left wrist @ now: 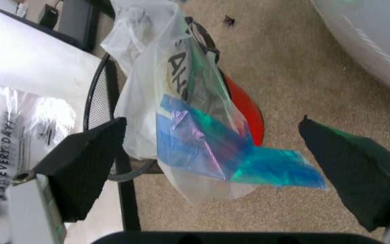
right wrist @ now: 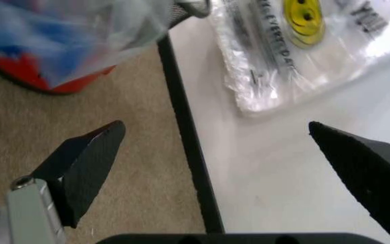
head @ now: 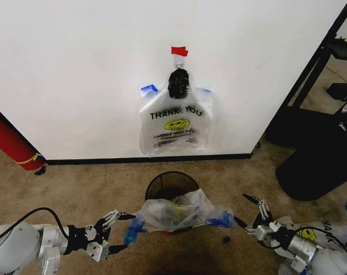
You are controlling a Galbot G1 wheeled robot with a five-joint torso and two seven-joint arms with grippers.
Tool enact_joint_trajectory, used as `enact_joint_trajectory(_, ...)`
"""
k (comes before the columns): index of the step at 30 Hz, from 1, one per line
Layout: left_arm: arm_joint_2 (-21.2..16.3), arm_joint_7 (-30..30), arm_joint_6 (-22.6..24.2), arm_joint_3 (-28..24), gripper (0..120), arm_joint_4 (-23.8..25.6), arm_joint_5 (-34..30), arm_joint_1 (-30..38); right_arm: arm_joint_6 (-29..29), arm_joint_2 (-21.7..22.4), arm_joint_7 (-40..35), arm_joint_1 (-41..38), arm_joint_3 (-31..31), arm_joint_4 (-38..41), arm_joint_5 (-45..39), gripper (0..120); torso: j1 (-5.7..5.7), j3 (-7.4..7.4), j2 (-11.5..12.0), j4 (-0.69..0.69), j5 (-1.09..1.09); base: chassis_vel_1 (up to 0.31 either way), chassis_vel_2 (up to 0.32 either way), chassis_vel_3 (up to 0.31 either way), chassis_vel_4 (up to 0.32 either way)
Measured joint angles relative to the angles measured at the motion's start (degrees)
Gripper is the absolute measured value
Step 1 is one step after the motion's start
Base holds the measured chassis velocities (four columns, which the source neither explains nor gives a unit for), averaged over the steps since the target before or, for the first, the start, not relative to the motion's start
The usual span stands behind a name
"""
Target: Pick up the garbage bag from the wall and place it over the trash bin.
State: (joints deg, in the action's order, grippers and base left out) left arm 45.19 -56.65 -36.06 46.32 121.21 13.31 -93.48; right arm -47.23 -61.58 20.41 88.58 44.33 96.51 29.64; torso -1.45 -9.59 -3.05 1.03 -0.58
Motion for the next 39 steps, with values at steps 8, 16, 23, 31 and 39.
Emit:
enact_joint_trajectory(8, 0.08, -0.50, -0.08, -0.22, 100, 0.09, -0.98, 0.79, 0.06, 0.36, 10.63, 1.71, 1.16, -5.32, -16.79, 100, 0.00, 0.00, 0.00, 0.01, 0.01, 0.000, 0.000, 0.000, 0.000)
enact_joint_trajectory(16, 1.30, 3.72, 7.57, 2.82, 100, 1.74, -10.12, 9.92, 1.37, -2.42, 1.79, 4.88, -3.37, 2.09, -34.15, 100, 0.00, 0.00, 0.00, 0.02, 0.00, 0.000, 0.000, 0.000, 0.000)
enact_joint_trajectory(23, -0.76, 18.73, 19.25, -6.29, 100, 0.45, -22.67, 14.94, 3.74, -7.90, -3.42, 5.39, -10.08, 16.35, -42.03, 100, 0.00, 0.01, 0.00, 0.05, -0.01, 0.000, 0.000, 0.000, 0.000)
enact_joint_trajectory(31, -1.47, 31.99, 35.53, -23.57, 100, -1.98, -34.22, 19.69, 10.68, -9.57, -11.57, -0.97, -14.75, 24.58, -40.62, 100, 0.00, 0.00, 0.00, 0.00, -0.04, 0.000, 0.000, 0.000, 0.000)
enact_joint_trajectory(39, -3.36, 39.05, 46.51, -38.61, 100, -9.75, -37.48, 33.15, 15.10, -8.28, -17.05, -2.32, -11.03, 29.38, -40.65, 100, 0.00, 0.00, 0.00, -0.01, 0.00, 0.000, 0.000, 0.000, 0.000)
